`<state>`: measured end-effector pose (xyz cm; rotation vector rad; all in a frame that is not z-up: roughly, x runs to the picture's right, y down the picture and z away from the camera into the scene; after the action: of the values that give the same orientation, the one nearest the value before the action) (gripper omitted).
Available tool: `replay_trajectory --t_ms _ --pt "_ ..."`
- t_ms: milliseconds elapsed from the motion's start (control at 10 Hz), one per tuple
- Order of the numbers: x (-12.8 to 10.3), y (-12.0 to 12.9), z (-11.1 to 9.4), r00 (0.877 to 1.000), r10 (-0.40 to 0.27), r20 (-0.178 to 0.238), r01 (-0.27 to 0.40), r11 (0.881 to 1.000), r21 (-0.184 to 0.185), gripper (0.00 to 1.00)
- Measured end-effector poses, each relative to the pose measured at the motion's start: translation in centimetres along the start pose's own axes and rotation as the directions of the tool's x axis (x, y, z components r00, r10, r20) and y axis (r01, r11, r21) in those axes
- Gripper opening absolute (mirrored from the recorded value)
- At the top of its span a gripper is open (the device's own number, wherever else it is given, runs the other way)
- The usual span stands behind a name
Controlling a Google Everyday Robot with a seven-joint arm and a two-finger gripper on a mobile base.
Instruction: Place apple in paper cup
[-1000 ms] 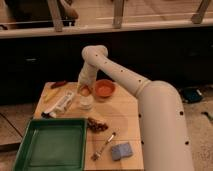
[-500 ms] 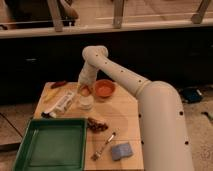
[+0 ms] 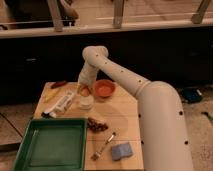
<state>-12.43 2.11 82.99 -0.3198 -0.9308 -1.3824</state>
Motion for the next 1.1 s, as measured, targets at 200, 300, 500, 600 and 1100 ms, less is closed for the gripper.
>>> replay_trajectory --t_ms 200,300,500,600,1100 --pt "0.02 -0.02 0.05 1.000 -0.001 0.001 0.001 1.000 0.003 0.31" --pt "0.02 -0.04 0.08 1.000 -0.001 0.002 0.001 1.000 0.005 0.31" --pt "0.03 -0.04 0.11 1.000 -0.002 0.004 0.002 1.000 0.007 0.31" --pt "0.04 -0.01 0.15 1.000 -0.002 0.005 0.002 1.000 0.008 0.31" --pt "0.07 -0.05 0.31 1.000 -0.005 0.012 0.005 1.000 0.015 0.36"
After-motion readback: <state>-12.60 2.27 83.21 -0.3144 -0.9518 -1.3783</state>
